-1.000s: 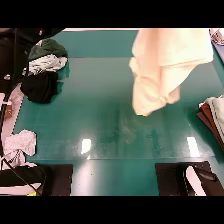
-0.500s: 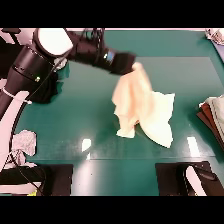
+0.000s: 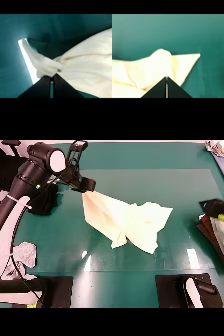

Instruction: Fold the shirts.

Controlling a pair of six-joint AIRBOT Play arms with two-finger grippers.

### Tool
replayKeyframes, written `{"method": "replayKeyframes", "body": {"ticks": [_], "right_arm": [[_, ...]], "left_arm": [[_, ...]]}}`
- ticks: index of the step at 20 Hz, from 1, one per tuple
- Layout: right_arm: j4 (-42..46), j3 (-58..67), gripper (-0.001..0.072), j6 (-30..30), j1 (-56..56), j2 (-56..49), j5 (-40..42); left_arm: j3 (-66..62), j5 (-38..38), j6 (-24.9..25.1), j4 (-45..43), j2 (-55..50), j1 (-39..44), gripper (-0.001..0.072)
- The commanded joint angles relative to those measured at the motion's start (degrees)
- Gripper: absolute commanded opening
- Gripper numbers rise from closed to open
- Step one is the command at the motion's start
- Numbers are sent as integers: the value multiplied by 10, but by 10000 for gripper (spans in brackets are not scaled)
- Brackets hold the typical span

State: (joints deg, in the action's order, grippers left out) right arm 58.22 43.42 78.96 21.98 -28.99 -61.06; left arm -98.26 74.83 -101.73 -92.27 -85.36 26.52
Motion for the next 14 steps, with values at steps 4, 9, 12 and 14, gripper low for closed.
{"method": "replayKeyframes", "body": {"ticks": [4, 9, 12, 14], "right_arm": [[-2, -122, 18, 7, 0, 70, -19], [4, -137, 31, 6, 0, 78, -22], [0, -137, 150, 6, 0, 56, -22], [-1, -137, 150, 6, 0, 40, -24]], "left_arm": [[16, -21, -2, -5, -56, -49, 518], [-47, 19, 17, -38, -44, -78, 656], [-65, 68, 35, -5, 12, -88, 656], [-59, 113, 45, 10, 43, -86, 656]]}}
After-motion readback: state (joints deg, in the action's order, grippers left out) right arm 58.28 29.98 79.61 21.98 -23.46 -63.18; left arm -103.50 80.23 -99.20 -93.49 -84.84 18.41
